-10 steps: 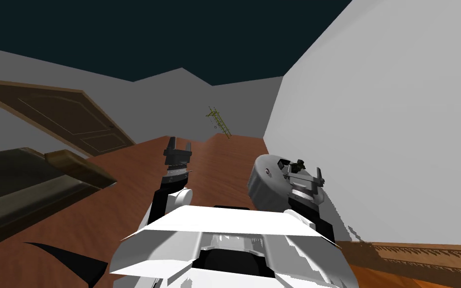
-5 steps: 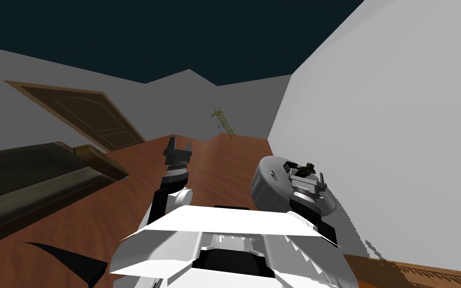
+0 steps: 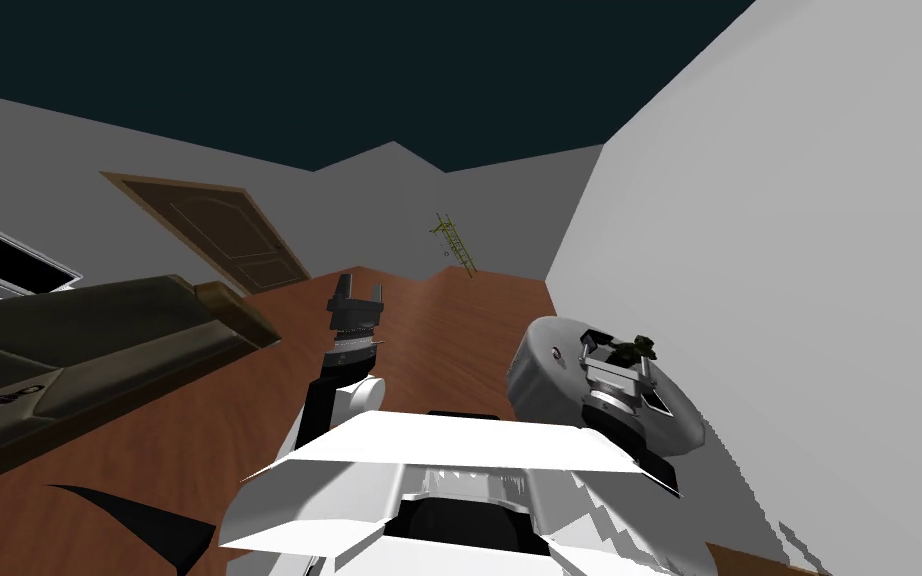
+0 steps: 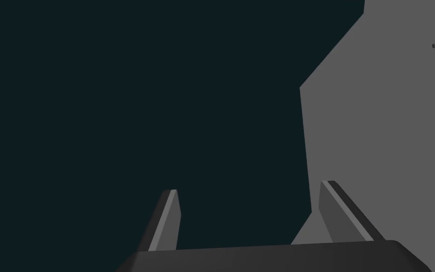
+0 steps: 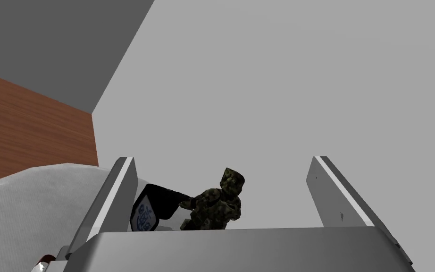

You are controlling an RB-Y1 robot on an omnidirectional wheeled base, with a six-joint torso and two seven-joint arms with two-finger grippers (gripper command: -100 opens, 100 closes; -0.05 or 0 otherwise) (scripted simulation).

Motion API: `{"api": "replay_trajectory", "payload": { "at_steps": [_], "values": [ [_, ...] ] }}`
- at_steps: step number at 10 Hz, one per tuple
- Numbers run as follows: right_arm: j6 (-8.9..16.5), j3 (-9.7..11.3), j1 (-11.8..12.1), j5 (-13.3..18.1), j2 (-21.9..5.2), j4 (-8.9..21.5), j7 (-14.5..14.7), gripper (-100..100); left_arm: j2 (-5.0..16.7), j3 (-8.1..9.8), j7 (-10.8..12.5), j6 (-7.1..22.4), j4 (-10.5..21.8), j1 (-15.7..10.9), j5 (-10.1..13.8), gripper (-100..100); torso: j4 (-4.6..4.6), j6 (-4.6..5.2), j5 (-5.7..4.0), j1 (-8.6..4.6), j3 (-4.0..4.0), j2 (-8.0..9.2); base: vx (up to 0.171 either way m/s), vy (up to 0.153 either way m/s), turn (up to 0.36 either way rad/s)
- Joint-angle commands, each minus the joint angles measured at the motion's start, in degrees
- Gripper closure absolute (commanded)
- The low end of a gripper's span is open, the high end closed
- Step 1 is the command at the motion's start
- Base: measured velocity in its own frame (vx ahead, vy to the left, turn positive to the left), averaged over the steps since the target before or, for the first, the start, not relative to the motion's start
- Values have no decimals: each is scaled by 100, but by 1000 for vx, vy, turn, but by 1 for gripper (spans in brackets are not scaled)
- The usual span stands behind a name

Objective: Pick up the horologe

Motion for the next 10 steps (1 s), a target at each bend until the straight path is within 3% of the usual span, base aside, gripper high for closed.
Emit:
{"api": "replay_trajectory", "payload": {
  "at_steps": [1,5,6,10],
  "values": [
    [-2,8,44,-286,11,28,22,-100,0,0,0,0,0,0,0,0,0,0,0,0,0,0,12,24,185],
    [-2,-11,121,-961,-9,139,33,-100,0,1,0,0,0,1,0,0,-1,4,1,2,-1,-2,9,22,103],
    [-2,-11,121,-1002,-9,139,33,-100,0,1,0,0,0,1,0,0,0,6,0,-2,0,0,0,6,-29],
    [17,-57,283,-1763,-72,373,45,-100,0,1,0,0,0,1,0,0,0,7,0,-5,0,0,12,16,176]
  ]
}}
